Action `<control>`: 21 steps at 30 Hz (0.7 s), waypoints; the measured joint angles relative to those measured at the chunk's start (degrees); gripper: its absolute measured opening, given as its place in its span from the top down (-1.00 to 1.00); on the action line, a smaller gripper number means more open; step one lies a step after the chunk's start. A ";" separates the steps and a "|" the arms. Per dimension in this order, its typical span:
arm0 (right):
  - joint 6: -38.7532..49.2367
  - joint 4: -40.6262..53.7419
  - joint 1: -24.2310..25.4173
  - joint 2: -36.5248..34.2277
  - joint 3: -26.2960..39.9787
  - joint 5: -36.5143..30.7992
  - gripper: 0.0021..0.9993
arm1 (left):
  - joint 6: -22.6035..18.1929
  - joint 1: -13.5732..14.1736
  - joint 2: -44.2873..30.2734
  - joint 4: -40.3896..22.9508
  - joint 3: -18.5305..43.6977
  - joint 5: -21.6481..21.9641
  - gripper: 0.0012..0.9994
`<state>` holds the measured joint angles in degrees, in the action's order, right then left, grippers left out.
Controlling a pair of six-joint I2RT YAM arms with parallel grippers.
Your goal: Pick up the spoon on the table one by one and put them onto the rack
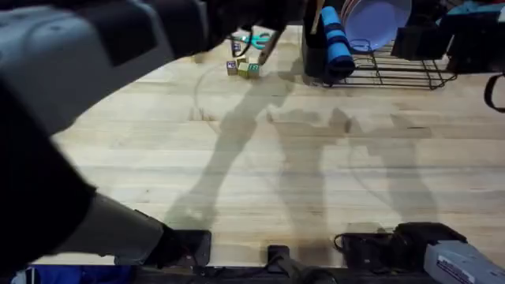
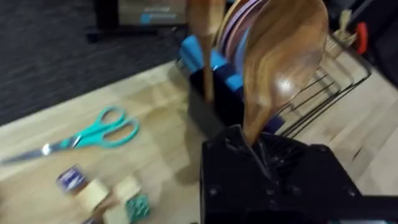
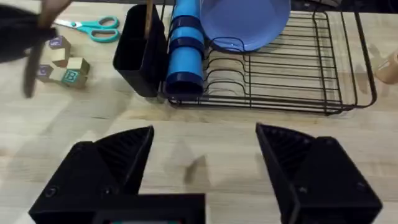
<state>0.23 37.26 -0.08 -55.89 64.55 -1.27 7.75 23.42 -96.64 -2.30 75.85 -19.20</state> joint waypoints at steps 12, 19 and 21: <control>0.00 0.02 0.00 -0.01 0.00 0.01 -0.99 | 9.36 3.23 -6.94 23.28 1.91 -0.61 0.92; 0.00 0.00 0.00 0.01 0.00 0.01 -0.99 | 11.40 5.64 -10.31 36.06 2.03 -0.70 0.91; 0.00 0.00 0.00 0.01 0.00 0.01 -0.99 | 12.08 6.25 -11.42 38.19 2.06 -0.68 0.91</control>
<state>0.23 37.26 -0.08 -55.88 64.55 -1.26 19.83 29.67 -108.06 35.89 77.91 -19.88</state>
